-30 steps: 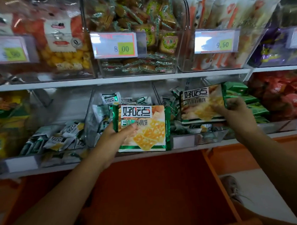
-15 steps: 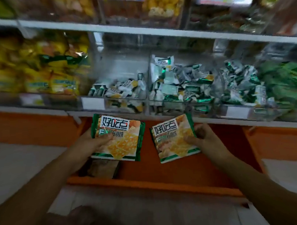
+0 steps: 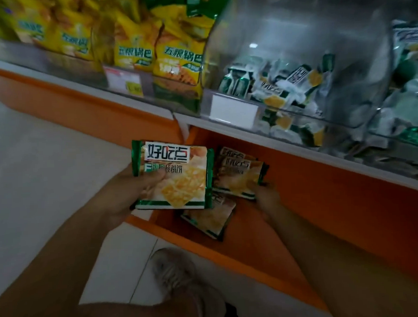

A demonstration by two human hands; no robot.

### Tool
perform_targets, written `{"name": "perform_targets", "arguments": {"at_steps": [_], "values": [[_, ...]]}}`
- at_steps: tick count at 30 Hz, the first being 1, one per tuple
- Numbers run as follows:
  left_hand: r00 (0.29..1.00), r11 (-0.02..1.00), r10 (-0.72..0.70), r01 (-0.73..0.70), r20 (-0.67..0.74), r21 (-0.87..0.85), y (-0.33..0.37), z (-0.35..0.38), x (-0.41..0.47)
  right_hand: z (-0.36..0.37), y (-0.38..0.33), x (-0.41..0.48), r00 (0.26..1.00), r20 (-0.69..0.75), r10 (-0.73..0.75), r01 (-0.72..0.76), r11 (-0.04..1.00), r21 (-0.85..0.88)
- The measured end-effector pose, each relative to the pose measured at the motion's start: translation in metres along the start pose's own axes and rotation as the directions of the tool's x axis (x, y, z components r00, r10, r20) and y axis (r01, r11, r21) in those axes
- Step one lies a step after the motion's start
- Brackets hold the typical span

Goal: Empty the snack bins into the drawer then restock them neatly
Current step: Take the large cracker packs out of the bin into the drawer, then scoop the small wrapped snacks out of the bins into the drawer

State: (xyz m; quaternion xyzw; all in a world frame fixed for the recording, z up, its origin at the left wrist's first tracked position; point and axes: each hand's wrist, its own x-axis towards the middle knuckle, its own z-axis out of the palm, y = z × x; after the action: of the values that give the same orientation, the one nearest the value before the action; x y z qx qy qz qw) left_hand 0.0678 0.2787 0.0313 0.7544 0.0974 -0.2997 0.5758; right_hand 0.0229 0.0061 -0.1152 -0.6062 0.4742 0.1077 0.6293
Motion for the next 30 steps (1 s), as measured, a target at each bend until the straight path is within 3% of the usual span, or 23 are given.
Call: {"name": "perform_targets", "arguments": {"at_steps": [3,5,7,8,9,11,13,16,20,26,30], "values": [[0.998,0.998,-0.041,0.039,0.040,0.052,-0.006,0.000,0.002,0.023,-0.005,0.026,0.999,0.029,0.043,-0.044,0.999,0.025],[0.996,0.995,-0.062,0.056,0.064,0.085,-0.008,0.004,0.003,0.027,-0.004,0.033,0.999,0.001,0.036,-0.035,0.976,-0.215],[0.993,0.992,-0.072,0.061,0.098,0.111,-0.011,0.011,0.005,0.019,-0.010,0.017,0.995,-0.033,-0.090,0.065,0.887,-0.457],[0.990,0.992,-0.075,0.062,0.118,0.113,-0.012,0.014,0.005,0.016,-0.013,-0.001,0.984,0.026,-0.176,0.169,0.876,-0.451],[0.988,0.992,-0.074,0.059,0.137,0.110,-0.013,0.019,0.005,0.013,-0.015,-0.025,0.971,0.106,-0.214,0.237,0.916,-0.323],[0.984,0.993,-0.061,0.043,0.169,0.105,-0.014,0.030,0.005,0.010,-0.015,-0.070,0.910,0.403,-0.098,0.103,0.995,0.010],[0.981,0.993,-0.039,0.017,0.192,0.116,-0.015,0.039,0.004,0.005,-0.006,-0.086,0.826,0.562,-0.038,0.045,0.999,0.000],[0.974,0.960,0.017,-0.079,0.224,0.267,-0.019,0.041,0.001,0.000,0.006,-0.076,0.870,0.487,-0.080,0.110,0.993,-0.033],[0.987,0.776,0.052,-0.136,0.152,0.616,-0.028,0.025,-0.003,0.000,0.033,-0.047,0.920,0.393,0.000,0.051,0.992,-0.119],[0.965,0.666,0.003,-0.197,0.261,0.719,-0.037,0.019,-0.006,0.028,0.052,-0.024,0.938,0.324,0.120,-0.022,0.957,-0.290],[0.954,0.643,0.013,-0.238,0.301,0.728,-0.029,0.026,-0.004,0.026,0.022,-0.060,0.927,0.345,0.149,0.043,0.870,-0.491]]}}
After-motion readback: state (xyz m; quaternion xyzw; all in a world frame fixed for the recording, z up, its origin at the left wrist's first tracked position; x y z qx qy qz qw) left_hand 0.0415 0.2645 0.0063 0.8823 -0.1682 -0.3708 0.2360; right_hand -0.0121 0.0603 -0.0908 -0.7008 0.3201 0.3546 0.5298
